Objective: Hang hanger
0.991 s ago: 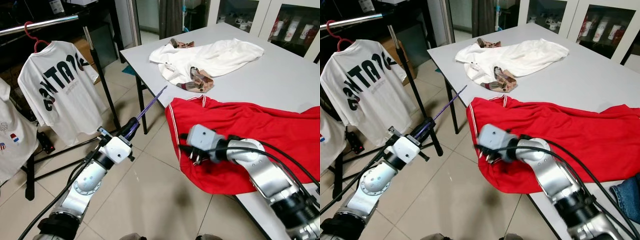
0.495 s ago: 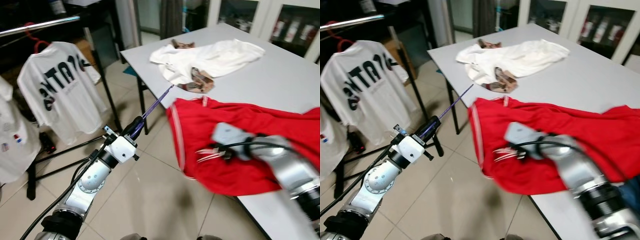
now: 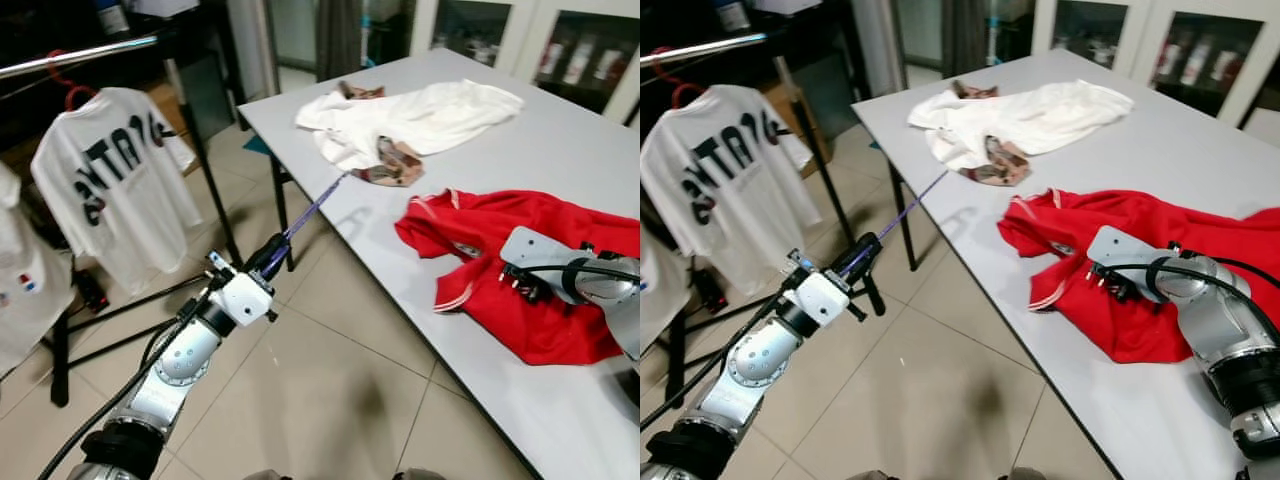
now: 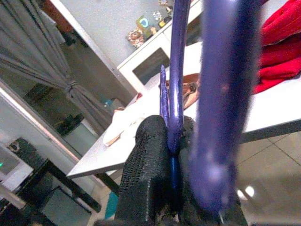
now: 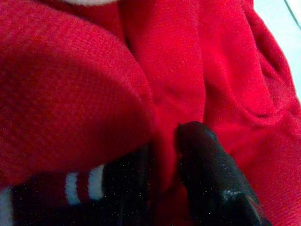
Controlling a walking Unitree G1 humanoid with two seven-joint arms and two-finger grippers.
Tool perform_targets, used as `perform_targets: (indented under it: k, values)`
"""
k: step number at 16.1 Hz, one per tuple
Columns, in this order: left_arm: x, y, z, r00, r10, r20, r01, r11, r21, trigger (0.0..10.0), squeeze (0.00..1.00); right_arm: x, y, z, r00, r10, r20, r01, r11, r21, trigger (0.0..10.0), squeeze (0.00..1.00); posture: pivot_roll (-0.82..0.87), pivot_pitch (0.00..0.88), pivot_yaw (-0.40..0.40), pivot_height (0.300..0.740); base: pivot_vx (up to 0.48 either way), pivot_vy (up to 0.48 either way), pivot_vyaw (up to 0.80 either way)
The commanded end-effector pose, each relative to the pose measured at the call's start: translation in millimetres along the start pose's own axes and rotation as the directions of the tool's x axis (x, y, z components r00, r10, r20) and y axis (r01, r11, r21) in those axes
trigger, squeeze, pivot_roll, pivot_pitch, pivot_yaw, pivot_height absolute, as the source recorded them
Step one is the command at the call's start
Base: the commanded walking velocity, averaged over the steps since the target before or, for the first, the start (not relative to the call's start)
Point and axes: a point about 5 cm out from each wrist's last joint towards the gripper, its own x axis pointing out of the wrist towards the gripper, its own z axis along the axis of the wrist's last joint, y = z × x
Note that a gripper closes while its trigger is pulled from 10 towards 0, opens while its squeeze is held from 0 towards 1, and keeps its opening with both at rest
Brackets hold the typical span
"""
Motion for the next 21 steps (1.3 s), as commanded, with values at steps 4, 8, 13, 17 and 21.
perform_targets:
  k: [4, 8, 13, 17, 21]
  values:
    - [-0.4, -2.4, 3, 0.999, -0.030, 0.013, 0.030, 0.999, 0.016, 10.0, 0.00, -13.7, -10.3, 14, 0.989, 0.049, 0.140, -0.058, 0.996, 0.061, 10.0, 0.00, -0.11, 0.000, 0.112, 0.736, 0.000, 0.000, 0.00]
    - [-1.3, -5.6, 2, 0.999, -0.037, 0.012, 0.037, 0.999, 0.012, 10.0, 0.00, -26.0, -7.7, 45, 0.898, 0.071, 0.433, -0.197, 0.948, 0.252, 10.0, 0.00, -0.12, 0.000, 0.111, 0.736, 0.000, 0.000, 0.00]
    - [-1.2, -7.8, 1, 0.999, -0.047, 0.010, 0.047, 0.999, 0.012, 10.0, 0.00, -10.1, 18.5, 68, 0.881, 0.030, 0.471, -0.213, 0.916, 0.339, 10.0, 0.05, -0.12, 0.000, 0.108, 0.736, 0.000, 0.000, 0.00]
    - [-9.1, -10.8, -3, 0.995, -0.104, -0.010, 0.104, 0.993, 0.063, 10.0, 0.00, -8.4, 44.4, 103, 0.862, 0.025, 0.506, -0.235, 0.905, 0.354, 10.0, 1.00, -0.12, 0.000, 0.108, 0.736, 0.000, 0.000, 0.00]
    - [-16.0, -12.2, -5, 0.992, -0.120, -0.026, 0.121, 0.989, 0.089, 10.0, 0.00, -18.8, 51.3, 134, 0.851, -0.054, 0.522, -0.189, 0.896, 0.401, 10.0, 0.94, -0.12, 0.000, 0.108, 0.736, 0.000, 0.000, 0.00]
